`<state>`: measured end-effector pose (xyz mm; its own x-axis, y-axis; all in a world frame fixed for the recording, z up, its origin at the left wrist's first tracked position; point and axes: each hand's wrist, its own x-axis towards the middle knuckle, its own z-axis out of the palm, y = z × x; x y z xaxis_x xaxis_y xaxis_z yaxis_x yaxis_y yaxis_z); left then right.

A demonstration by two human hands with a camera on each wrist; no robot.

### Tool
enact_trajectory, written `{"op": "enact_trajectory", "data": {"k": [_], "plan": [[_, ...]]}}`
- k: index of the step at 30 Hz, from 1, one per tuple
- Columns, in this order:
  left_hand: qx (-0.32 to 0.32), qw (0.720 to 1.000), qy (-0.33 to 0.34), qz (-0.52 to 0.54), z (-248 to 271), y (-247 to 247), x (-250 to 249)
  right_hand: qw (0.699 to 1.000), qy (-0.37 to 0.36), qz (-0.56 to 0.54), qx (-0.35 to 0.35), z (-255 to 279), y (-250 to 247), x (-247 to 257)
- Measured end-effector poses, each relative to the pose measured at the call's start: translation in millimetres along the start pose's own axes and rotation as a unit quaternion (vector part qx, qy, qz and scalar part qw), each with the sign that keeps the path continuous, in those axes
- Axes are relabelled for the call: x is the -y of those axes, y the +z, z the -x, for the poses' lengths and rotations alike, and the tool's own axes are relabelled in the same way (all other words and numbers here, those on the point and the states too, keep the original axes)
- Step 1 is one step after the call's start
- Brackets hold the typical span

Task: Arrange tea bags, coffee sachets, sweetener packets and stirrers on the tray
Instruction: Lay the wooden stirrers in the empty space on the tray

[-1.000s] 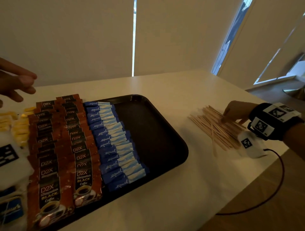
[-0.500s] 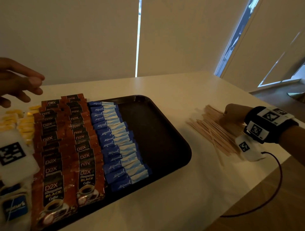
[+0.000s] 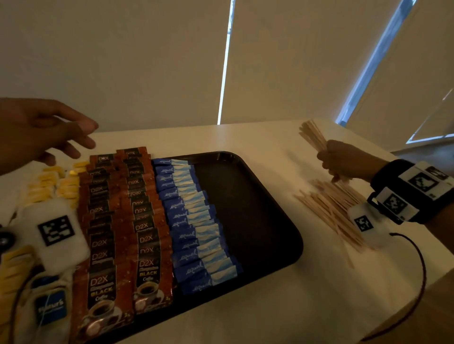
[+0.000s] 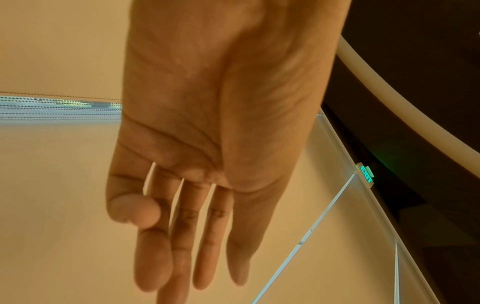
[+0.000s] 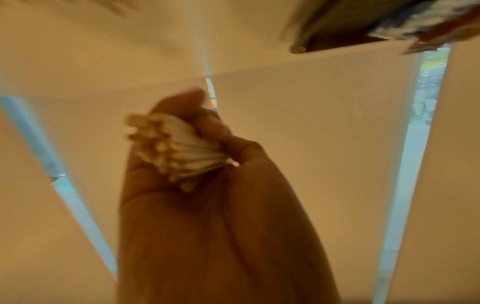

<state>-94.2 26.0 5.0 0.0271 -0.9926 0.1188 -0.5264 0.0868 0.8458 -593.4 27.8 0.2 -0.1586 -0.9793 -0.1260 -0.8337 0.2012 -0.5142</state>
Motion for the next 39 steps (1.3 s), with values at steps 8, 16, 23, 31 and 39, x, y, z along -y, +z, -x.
{"op": "enact_trajectory", "data": {"k": [8, 16, 23, 31, 39], "plan": [[-0.04, 0.993, 0.09, 0.072, 44, 46, -55, 0.937, -0.349, 0.017, 0.026, 32, 79, 148], [-0.109, 0.969, 0.144, 0.169, 46, 49, -63, 0.857, -0.506, -0.034, 0.093, 64, 121, 225], [-0.088, 0.969, 0.184, 0.141, 51, 35, -66, 0.842, -0.533, -0.069, 0.056, 68, 123, 240], [-0.051, 0.982, 0.171, 0.063, 53, 37, -61, 0.841, -0.541, -0.016, 0.006, 61, 117, 235], [-0.072, 0.945, 0.18, -0.262, 53, 56, -67, 0.841, -0.538, 0.056, -0.002, 51, 109, 226]]}}
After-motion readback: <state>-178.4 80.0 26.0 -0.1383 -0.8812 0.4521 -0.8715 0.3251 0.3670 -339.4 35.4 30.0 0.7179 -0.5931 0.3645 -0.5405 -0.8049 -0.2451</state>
